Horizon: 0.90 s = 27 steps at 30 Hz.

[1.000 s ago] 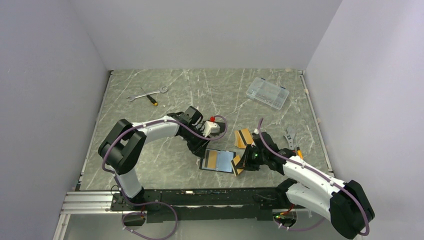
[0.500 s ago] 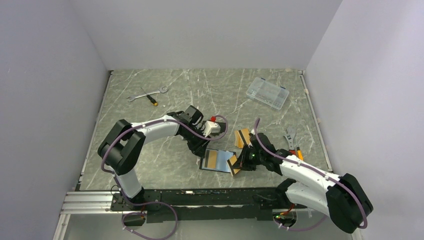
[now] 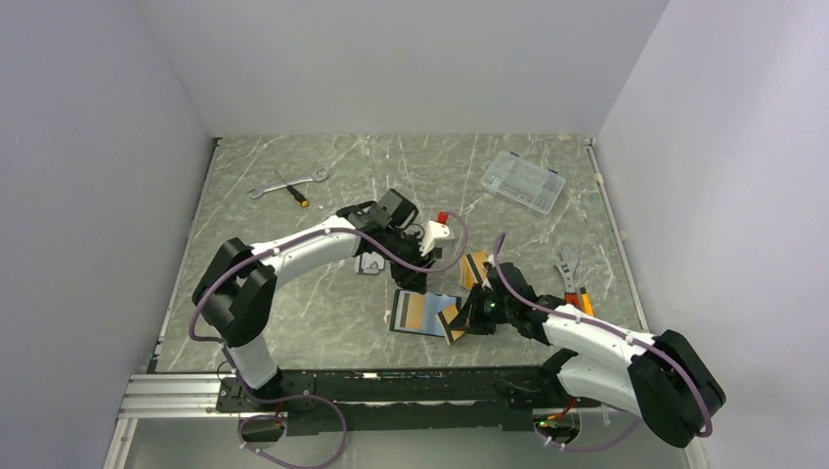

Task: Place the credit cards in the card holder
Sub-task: Insert the credit card into the card holder.

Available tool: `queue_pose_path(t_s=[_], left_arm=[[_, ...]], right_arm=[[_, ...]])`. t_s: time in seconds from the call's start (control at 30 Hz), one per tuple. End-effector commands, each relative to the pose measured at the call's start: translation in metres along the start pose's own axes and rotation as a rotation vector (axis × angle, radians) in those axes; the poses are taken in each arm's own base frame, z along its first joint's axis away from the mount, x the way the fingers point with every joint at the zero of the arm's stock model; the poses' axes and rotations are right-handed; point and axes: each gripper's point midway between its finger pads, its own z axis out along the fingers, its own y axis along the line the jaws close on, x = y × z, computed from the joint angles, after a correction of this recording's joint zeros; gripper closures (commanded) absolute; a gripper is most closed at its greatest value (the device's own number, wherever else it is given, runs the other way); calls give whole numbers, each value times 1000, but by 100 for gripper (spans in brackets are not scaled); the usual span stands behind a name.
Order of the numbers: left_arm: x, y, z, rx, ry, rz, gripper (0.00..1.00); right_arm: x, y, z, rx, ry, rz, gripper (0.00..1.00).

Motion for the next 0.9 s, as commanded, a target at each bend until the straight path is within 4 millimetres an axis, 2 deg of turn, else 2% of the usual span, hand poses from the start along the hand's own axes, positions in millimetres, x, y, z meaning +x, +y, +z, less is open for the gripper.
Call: queue_pose_path(t_s=[0.0, 0.13, 0.37, 0.63, 0.87], left_arm=[[-27, -5, 15, 21, -31, 105, 60], [-29, 7, 29, 4, -17, 98, 60], [-21, 27, 46, -46, 33, 99, 60], [-18, 35, 48, -78, 57, 100, 61], [-2, 42, 39, -143, 102, 141, 62]], right_arm=[[8, -4, 6, -20, 26, 14, 100], [9, -3, 7, -37, 26, 7, 100], [10, 5, 6, -101, 19, -25, 100], [5, 16, 11, -129, 39, -66, 100], [0, 25, 8, -156, 24, -90, 100]])
